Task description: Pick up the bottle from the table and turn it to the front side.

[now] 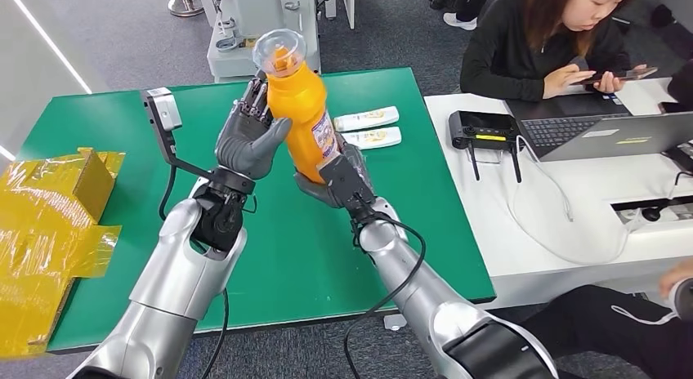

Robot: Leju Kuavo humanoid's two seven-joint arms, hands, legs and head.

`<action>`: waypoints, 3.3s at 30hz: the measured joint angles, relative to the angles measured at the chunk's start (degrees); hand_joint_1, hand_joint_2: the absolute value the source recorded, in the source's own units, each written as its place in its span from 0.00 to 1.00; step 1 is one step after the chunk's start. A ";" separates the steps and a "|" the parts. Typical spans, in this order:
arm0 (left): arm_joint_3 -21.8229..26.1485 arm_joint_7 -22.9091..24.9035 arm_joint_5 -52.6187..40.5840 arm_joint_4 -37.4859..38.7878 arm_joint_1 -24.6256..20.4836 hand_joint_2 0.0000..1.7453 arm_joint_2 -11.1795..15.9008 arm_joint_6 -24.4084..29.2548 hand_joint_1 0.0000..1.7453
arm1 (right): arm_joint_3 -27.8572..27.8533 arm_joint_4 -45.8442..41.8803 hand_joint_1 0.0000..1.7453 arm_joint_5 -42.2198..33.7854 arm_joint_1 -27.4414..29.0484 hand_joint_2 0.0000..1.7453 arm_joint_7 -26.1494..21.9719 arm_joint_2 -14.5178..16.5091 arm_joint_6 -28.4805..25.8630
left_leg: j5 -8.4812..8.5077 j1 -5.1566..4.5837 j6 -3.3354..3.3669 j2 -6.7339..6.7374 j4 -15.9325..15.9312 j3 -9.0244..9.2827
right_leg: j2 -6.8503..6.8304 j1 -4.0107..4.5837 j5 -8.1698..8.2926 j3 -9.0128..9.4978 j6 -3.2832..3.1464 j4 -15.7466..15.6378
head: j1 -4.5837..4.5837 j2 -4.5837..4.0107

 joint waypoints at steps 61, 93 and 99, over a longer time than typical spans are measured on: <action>7.24 4.39 -6.27 20.32 -5.23 1.00 4.17 -16.02 0.88 | 5.98 3.62 1.00 6.68 2.74 1.00 3.22 -0.56 -0.37 | 0.02 0.00 -0.02 0.05 0.02 -0.05 | 0.07 -0.01 0.02 -0.11 -0.01 0.00 | 0.01 0.00; 1.90 -13.91 -33.39 17.69 -7.54 1.00 9.56 3.48 1.00 | 3.50 -15.00 0.00 -3.81 14.43 1.00 -5.79 -4.42 5.79 | 0.02 0.00 -0.03 0.06 0.01 -0.06 | 0.09 0.00 0.04 -0.09 -0.04 0.02 | 0.01 0.00; 4.77 -15.58 -42.53 12.74 -6.22 1.00 15.43 6.72 1.00 | 1.19 -35.96 0.00 -6.35 24.15 1.00 -4.01 -7.20 6.86 | 0.00 0.03 -0.04 0.15 -0.01 -0.06 | 0.20 0.01 0.02 -0.16 -0.06 0.02 | 0.00 0.00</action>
